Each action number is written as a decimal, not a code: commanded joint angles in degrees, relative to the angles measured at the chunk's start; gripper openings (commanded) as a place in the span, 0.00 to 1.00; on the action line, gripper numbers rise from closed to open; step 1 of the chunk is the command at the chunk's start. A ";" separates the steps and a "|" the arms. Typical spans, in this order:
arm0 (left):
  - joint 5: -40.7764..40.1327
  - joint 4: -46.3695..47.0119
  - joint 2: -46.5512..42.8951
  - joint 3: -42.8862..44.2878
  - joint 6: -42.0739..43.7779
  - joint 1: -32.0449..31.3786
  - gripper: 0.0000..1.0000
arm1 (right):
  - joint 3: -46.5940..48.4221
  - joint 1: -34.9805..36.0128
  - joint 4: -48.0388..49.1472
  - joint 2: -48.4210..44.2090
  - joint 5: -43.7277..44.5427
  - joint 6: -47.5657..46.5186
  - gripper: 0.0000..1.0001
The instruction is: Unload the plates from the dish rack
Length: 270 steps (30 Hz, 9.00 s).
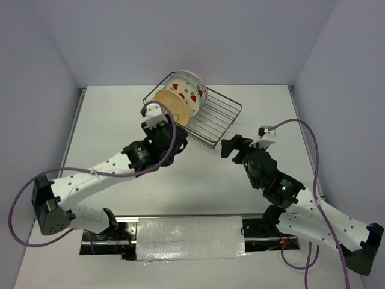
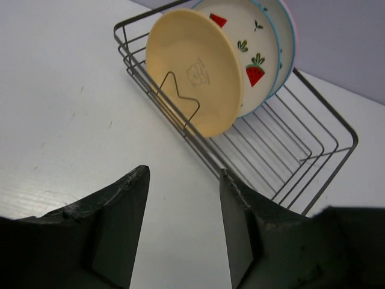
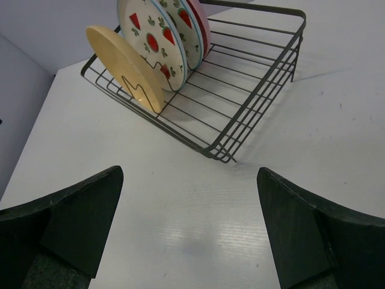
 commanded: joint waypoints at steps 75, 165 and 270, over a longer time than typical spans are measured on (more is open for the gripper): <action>15.66 17.91 37.28 29.66 6.67 21.05 0.00 | 4.84 0.03 -0.59 4.08 0.24 -3.11 0.99; 28.76 -10.40 6.12 8.49 13.42 33.21 0.67 | -2.03 -0.84 22.43 5.39 -8.55 -24.10 0.91; 47.21 30.92 -41.48 -43.73 13.36 17.36 0.84 | 63.46 -23.17 24.37 72.91 -48.63 -39.41 0.00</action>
